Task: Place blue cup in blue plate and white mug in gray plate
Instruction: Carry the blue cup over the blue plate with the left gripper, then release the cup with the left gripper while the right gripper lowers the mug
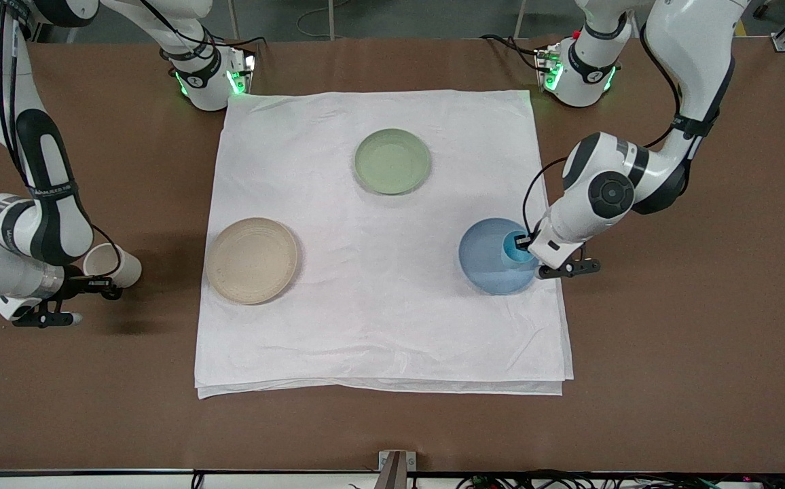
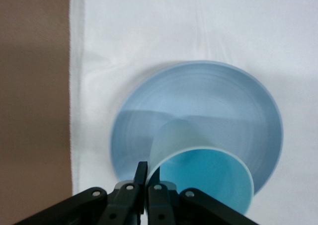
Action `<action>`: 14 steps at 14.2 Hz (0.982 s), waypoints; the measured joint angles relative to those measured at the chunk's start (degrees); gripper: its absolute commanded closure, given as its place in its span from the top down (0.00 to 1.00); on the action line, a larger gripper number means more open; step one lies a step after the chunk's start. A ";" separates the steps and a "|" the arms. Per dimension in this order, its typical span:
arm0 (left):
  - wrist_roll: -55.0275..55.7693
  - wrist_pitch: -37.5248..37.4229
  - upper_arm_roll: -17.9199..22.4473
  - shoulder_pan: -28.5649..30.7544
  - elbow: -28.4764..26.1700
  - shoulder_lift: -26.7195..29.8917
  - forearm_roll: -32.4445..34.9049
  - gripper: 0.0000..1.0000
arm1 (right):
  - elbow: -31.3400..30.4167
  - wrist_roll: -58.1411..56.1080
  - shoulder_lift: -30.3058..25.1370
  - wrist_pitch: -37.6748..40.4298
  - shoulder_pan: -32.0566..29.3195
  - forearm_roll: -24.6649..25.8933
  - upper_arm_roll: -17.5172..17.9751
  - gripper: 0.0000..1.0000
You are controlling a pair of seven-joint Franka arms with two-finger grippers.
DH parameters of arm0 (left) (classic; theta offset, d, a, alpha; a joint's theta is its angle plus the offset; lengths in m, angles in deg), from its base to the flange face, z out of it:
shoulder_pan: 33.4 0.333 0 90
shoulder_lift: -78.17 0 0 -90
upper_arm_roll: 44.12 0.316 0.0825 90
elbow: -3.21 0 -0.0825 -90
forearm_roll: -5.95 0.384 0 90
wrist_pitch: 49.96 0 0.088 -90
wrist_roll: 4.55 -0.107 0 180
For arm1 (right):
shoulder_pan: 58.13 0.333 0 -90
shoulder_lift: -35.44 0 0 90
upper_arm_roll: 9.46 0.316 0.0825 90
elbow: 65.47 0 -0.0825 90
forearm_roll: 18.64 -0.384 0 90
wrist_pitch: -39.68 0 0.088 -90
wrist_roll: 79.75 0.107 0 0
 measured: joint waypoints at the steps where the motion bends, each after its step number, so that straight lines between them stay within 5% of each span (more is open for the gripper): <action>1: 0.37 0.43 -0.01 -0.58 0.02 -0.73 0.00 0.50 | 1.13 2.60 -0.49 2.49 1.05 -0.45 0.17 0.00; 2: 0.71 0.68 -0.01 -0.95 0.04 -1.28 0.00 0.91 | 2.09 6.18 -1.36 4.56 2.49 -0.74 0.33 0.00; 3: 0.86 0.85 0.00 -1.07 0.07 -1.67 0.00 1.00 | 2.61 10.01 -2.56 6.20 4.35 -1.10 0.48 0.00; 8: 0.94 -1.43 0.36 0.26 3.77 -0.47 0.00 1.00 | -0.66 25.42 -8.40 7.51 15.43 -7.47 0.84 0.00; 14: 0.67 -30.96 0.55 6.72 24.66 5.99 0.02 1.00 | -12.18 32.20 -10.78 -7.88 23.24 -7.57 0.82 0.00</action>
